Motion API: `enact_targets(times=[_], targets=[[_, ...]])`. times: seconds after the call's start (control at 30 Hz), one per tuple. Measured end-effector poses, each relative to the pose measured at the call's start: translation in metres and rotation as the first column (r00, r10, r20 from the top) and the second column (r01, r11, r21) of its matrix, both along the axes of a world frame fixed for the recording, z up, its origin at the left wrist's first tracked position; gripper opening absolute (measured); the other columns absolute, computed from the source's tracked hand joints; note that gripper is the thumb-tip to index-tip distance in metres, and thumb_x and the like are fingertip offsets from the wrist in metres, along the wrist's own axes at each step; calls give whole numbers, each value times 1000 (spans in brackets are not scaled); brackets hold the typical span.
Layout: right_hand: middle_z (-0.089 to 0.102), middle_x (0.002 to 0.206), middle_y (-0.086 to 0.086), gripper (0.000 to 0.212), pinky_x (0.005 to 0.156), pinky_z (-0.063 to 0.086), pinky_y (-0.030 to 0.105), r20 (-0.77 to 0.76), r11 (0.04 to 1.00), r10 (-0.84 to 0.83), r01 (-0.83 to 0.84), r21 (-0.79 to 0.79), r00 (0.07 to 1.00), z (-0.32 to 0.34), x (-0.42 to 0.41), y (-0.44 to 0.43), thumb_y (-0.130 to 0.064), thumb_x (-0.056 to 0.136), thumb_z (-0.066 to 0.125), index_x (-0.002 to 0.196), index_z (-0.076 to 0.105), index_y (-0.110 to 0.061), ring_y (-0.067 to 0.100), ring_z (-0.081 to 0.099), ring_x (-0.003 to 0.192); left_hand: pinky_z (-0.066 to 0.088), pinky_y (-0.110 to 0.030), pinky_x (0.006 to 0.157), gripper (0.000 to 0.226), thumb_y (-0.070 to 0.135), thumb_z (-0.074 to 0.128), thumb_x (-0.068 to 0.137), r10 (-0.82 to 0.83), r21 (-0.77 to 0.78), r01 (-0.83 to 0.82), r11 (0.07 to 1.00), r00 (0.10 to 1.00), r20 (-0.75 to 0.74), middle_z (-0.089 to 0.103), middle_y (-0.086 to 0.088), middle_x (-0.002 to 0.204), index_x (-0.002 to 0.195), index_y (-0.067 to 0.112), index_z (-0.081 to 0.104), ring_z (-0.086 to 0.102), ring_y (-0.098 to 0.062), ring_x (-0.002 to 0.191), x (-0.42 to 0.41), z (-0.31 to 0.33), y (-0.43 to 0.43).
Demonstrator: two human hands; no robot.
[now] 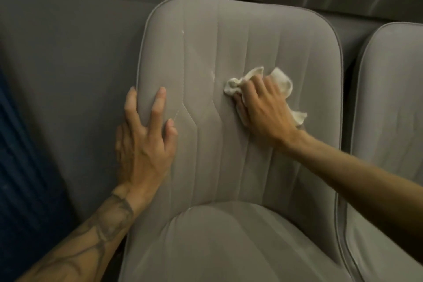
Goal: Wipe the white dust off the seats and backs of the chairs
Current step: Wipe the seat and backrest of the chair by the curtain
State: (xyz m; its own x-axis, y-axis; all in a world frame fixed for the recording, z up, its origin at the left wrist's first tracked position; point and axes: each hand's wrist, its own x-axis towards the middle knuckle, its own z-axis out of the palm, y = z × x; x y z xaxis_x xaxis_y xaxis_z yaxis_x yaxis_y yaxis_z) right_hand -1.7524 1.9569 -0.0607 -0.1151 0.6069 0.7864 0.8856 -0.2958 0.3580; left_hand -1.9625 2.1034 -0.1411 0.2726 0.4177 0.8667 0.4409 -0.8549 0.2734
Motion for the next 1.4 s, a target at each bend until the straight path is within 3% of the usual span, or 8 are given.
enact_targets(times=[0.2, 0.5, 0.73, 0.9, 1.0, 1.17, 1.23, 1.4], targets=[[55, 115, 15, 34, 90, 42, 41, -134, 907, -77, 125, 402, 988, 88, 22, 42, -34, 107, 32, 112, 54, -9, 30, 50, 100, 53, -62, 84, 61, 29, 52, 104, 42, 8, -42, 999, 999, -26, 24, -22, 162, 161, 30, 29, 47, -47, 126, 1, 0, -1], [56, 104, 17, 25, 77, 43, 46, 84, 997, -10, 17, -77, 996, -62, 4, -20, -25, 108, 42, 110, 57, -5, 33, 51, 86, 53, -62, 85, 59, 32, 50, 105, 60, 31, -60, 998, 998, -13, 26, -23, 160, 160, 31, 29, 46, -48, 128, 1, 0, -3], [53, 116, 16, 28, 90, 43, 45, -154, 896, -105, 161, 415, 982, 58, 28, 19, -30, 106, 35, 113, 52, -8, 31, 50, 101, 54, -62, 82, 60, 31, 51, 104, 64, 59, -64, 996, 998, -1, 27, -22, 159, 160, 31, 29, 47, -47, 127, 4, -3, 2], [57, 112, 25, 28, 87, 44, 49, -23, 997, -18, 20, 68, 1000, -71, -11, 0, -21, 106, 44, 115, 59, 1, 38, 53, 95, 54, -61, 82, 59, 33, 50, 105, 58, 73, -59, 996, 998, 10, 27, -22, 160, 160, 31, 30, 44, -45, 129, 3, -3, 2], [57, 106, 17, 24, 80, 46, 46, 40, 993, 29, -24, -117, 999, -81, -6, -10, -24, 106, 44, 110, 57, -4, 32, 51, 88, 54, -61, 83, 57, 35, 46, 105, 46, 57, -46, 997, 999, 11, 27, -22, 160, 160, 31, 30, 44, -45, 131, 3, -3, 2], [50, 101, 12, 20, 80, 38, 40, -101, 963, -30, 56, 262, 994, -37, -2, 17, -27, 108, 41, 104, 49, -10, 25, 43, 87, 53, -60, 84, 56, 35, 45, 105, 52, 66, -54, 996, 998, 23, 28, -24, 159, 159, 29, 31, 46, -45, 130, 4, -2, 2], [51, 106, 17, 23, 80, 40, 43, -143, 960, -36, 74, 269, 989, -66, -9, 19, -27, 108, 40, 108, 52, -7, 30, 47, 90, 53, -61, 84, 56, 34, 46, 105, 45, 61, -46, 997, 999, 22, 28, -24, 160, 159, 29, 31, 46, -45, 130, 4, -3, 2], [59, 106, 16, 19, 81, 48, 48, 108, 960, 103, -71, -269, 989, -148, -18, -13, -17, 103, 51, 112, 62, -4, 32, 54, 88, 54, -58, 83, 57, 33, 46, 106, 49, 59, -49, 997, 999, 1, 27, -24, 160, 160, 29, 30, 48, -46, 127, 2, -2, 0]])
